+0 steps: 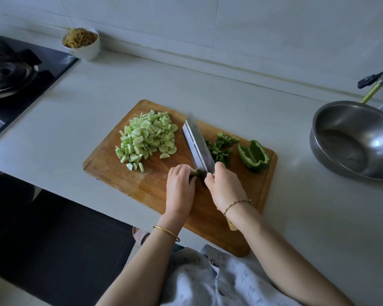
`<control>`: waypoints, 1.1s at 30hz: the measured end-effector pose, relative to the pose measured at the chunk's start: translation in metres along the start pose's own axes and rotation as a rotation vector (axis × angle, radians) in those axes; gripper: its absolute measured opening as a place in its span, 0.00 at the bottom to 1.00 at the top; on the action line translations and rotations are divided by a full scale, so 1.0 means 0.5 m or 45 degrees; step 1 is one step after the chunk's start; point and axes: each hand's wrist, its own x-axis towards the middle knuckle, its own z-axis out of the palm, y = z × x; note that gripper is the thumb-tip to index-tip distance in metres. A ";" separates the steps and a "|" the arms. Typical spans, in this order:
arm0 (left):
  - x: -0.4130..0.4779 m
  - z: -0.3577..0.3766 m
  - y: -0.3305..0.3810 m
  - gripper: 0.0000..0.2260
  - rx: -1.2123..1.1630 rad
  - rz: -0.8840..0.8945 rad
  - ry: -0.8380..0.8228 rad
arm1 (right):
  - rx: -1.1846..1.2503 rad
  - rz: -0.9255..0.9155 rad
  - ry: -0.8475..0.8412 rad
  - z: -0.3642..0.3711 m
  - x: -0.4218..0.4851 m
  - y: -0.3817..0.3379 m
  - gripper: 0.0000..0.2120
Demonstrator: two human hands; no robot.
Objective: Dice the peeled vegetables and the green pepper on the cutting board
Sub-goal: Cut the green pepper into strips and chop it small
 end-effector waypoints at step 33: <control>0.006 -0.012 0.000 0.05 -0.002 -0.031 -0.051 | 0.257 -0.009 0.096 -0.017 -0.001 0.014 0.08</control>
